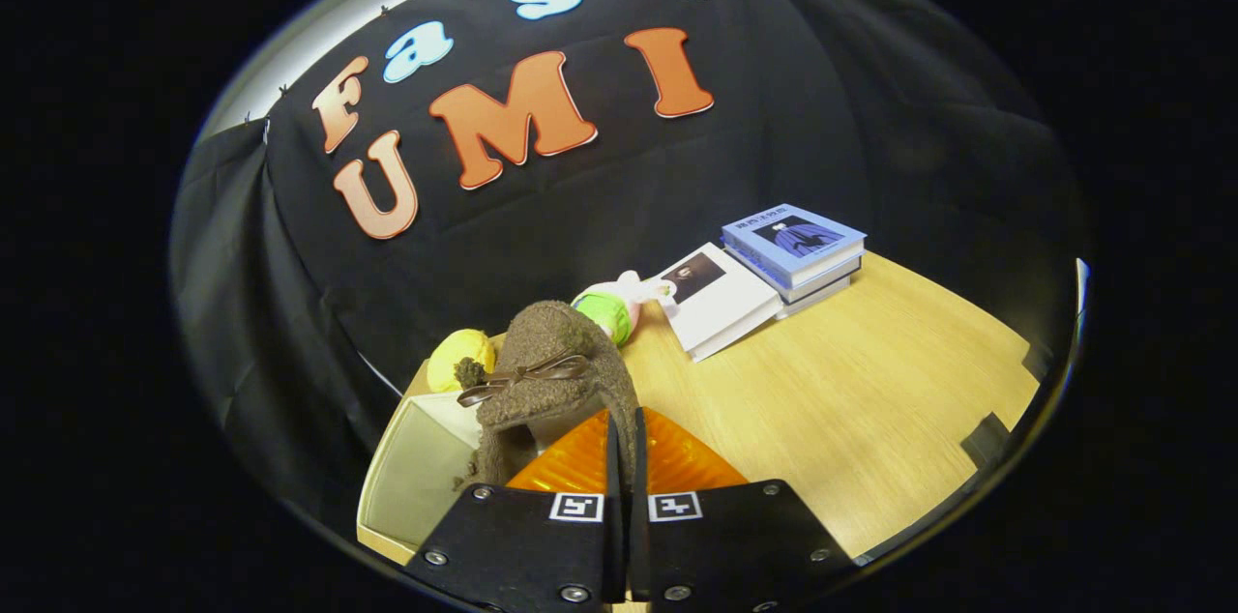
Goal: Open the storage box then place both shoes into the box .Put the left shoe in first, then the right shoe, with the right side of both shoes facing outward in a uniform manner.
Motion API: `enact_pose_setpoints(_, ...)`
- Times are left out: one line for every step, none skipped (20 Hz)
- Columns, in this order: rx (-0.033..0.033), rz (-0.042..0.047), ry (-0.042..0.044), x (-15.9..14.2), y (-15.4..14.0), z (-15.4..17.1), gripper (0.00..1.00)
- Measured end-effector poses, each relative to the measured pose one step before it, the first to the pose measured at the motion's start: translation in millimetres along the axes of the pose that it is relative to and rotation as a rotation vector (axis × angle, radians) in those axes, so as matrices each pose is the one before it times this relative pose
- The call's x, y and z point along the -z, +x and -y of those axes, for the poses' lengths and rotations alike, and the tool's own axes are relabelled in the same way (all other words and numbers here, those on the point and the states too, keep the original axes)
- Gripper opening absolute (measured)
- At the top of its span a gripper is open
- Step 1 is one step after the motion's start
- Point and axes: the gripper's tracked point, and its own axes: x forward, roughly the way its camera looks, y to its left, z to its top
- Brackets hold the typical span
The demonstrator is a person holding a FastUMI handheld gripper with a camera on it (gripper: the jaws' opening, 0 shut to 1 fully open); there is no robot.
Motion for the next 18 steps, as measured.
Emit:
enact_pose_setpoints(-0.01375, -0.00575, 0.00584, 1.38, 0.35, -13.07, 0.03)
enact_pose_setpoints(-0.01490, -0.00430, 0.00508, 1.65, -0.10, -12.38, 0.03)
enact_pose_setpoints(-0.01222, -0.00663, 0.00573, 1.38, -0.07, -12.54, 0.03)
enact_pose_setpoints(-0.01162, -0.00722, 0.00580, 2.39, 0.24, -11.59, 0.03)
enact_pose_setpoints(-0.01138, -0.00406, 0.00472, 1.80, 1.12, -11.69, 0.02)
enact_pose_setpoints(-0.00925, -0.00770, 0.00208, 3.09, 1.26, -10.64, 0.02)
enact_pose_setpoints(-0.00750, -0.00990, 0.00328, 4.19, 2.92, -9.34, 0.03)
enact_pose_setpoints(-0.00656, -0.00933, 0.00131, 5.23, 2.63, -9.49, 0.03)
enact_pose_setpoints(-0.00654, -0.01002, 0.00001, 6.07, 3.28, -7.98, 0.03)
enact_pose_setpoints(-0.00419, -0.01200, 0.00073, 6.52, 2.70, -6.19, 0.03)
enact_pose_setpoints(0.00052, -0.01399, 0.00106, 7.10, 2.44, -4.74, 0.03)
enact_pose_setpoints(0.00926, -0.00816, 0.00902, 7.13, 0.21, -2.52, 0.03)
enact_pose_setpoints(0.01060, -0.00065, 0.00048, 5.38, 4.17, -2.16, 0.03)
enact_pose_setpoints(0.00964, -0.01063, -0.00925, 7.83, 3.50, -0.64, 0.03)
enact_pose_setpoints(0.00631, -0.00709, -0.00648, 5.15, 3.07, -1.05, 0.03)
enact_pose_setpoints(0.00521, -0.00373, -0.01137, 4.55, 2.38, -0.98, 0.03)
enact_pose_setpoints(0.00829, -0.00138, -0.01382, 2.82, 2.51, 1.16, 0.03)
enact_pose_setpoints(0.01230, -0.00161, -0.01879, 1.79, 1.27, 1.05, 0.03)
